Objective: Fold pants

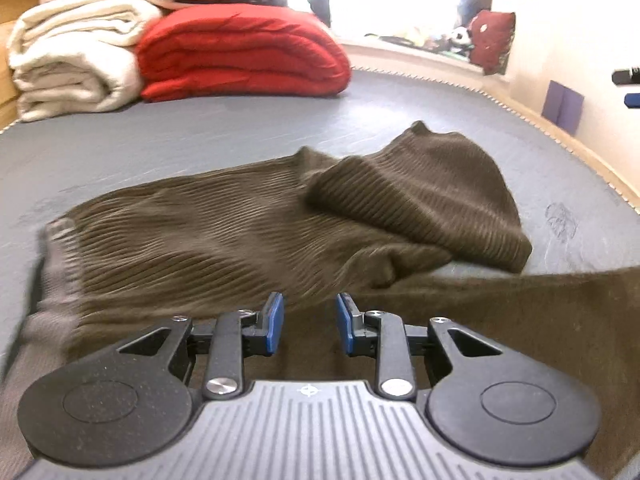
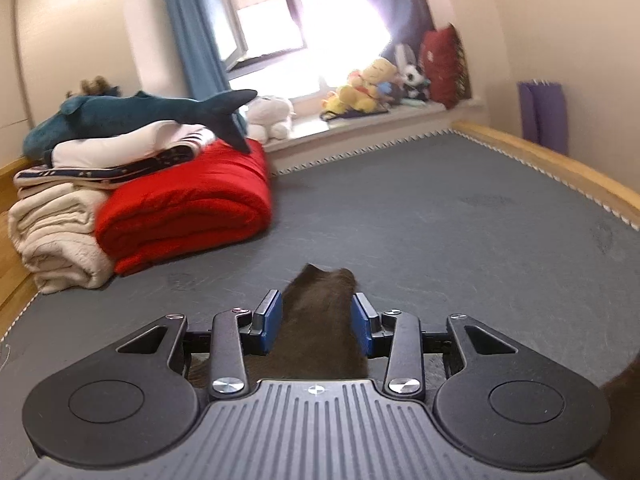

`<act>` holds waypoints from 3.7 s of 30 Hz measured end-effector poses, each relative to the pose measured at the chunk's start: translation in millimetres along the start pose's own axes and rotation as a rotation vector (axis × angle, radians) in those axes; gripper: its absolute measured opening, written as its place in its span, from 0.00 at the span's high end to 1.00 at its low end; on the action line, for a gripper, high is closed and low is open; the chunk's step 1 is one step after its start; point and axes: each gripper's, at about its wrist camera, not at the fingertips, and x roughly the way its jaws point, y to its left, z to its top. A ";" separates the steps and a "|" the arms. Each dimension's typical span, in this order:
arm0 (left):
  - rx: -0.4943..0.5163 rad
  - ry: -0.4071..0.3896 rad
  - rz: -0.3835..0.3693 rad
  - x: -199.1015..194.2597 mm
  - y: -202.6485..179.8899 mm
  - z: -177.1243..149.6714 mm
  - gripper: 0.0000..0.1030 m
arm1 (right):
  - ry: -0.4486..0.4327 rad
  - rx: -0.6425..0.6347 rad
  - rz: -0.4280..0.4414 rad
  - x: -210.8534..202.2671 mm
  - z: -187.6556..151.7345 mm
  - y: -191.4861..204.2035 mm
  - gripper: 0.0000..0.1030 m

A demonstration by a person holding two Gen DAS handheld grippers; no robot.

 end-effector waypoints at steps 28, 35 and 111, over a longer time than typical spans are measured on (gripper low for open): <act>0.099 -0.046 0.016 30.4 -6.5 -54.5 0.66 | 0.342 0.512 0.086 244.2 -73.8 -112.9 0.71; 0.094 -0.045 0.011 32.8 -5.9 -54.2 0.65 | 0.327 0.482 0.162 274.7 -87.8 -100.6 0.71; 0.300 -0.070 0.100 11.1 -71.4 2.1 0.56 | 0.374 1.045 0.439 230.1 -96.9 -160.2 0.51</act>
